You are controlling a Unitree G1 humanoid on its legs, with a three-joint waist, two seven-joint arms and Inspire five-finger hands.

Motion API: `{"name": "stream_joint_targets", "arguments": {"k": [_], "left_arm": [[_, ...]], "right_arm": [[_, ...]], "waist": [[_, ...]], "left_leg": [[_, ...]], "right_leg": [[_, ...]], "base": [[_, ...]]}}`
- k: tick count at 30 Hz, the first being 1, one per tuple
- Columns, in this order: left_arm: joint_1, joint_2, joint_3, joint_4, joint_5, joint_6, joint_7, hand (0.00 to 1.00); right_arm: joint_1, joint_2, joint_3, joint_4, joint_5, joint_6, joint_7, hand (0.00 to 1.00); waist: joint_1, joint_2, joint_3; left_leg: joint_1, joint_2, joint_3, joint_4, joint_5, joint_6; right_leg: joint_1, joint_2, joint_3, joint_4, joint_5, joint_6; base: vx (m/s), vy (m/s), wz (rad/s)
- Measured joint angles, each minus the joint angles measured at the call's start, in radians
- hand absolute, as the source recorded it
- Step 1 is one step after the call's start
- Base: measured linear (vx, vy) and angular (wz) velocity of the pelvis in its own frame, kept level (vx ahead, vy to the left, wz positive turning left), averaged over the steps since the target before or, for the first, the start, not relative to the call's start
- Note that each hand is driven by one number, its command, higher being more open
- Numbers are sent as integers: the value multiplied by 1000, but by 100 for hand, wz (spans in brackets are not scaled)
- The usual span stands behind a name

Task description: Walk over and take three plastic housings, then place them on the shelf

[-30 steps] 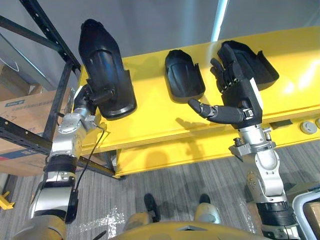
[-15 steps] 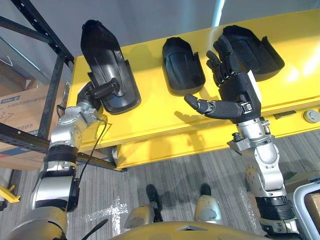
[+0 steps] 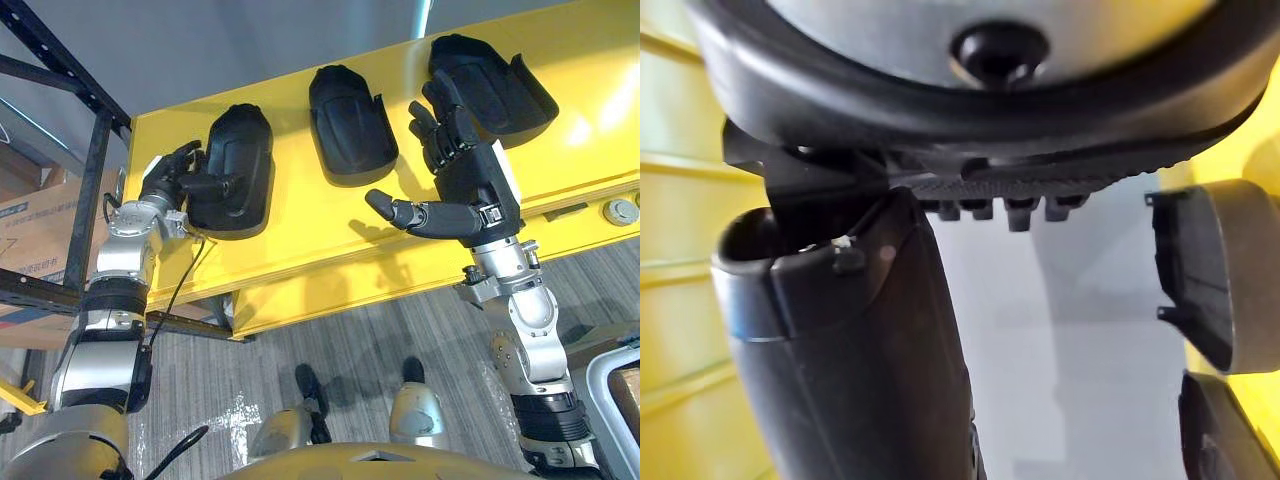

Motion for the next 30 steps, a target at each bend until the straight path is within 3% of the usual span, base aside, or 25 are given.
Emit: {"name": "stream_joint_targets", "arguments": {"k": [10,12,16,22,27,30], "left_arm": [[-5,0,0,15,1,27,113,100],[1,-1,0,28,-16,2,201,100],[33,-4,9,6,-94,-59,290,100],[177,-88,14,-295,-244,-128,331,100],[259,-171,20,-633,-257,-163,325,100],[286,-186,28,-750,-245,-198,300,100]], "right_arm": [[5,2,6,0,0,4,0,100],[7,3,6,0,-1,3,0,100],[16,23,7,0,-7,0,-5,100],[22,32,8,2,-66,-47,-51,100],[-61,30,8,76,-103,-51,-86,100],[-117,27,8,126,-154,-47,-117,100]], "waist": [[-4,0,0],[-5,-2,1],[-4,-12,8],[21,-26,16],[51,-33,13],[59,-35,3]], "left_leg": [[2,1,3,0,-1,-1],[2,0,3,0,-1,-1],[2,0,-3,0,5,7],[3,-5,-40,0,14,10],[37,-6,-71,-1,14,10],[40,-5,-85,-4,16,9]], "right_leg": [[0,1,1,0,0,-1],[1,1,0,0,0,0],[6,2,-8,-3,1,2],[42,2,-53,-20,3,3],[106,3,-89,-40,2,2],[130,6,-107,-59,3,3]], "base": [[0,0,0],[0,0,0],[0,0,4],[17,1,17],[8,3,17],[-29,5,17]]}}
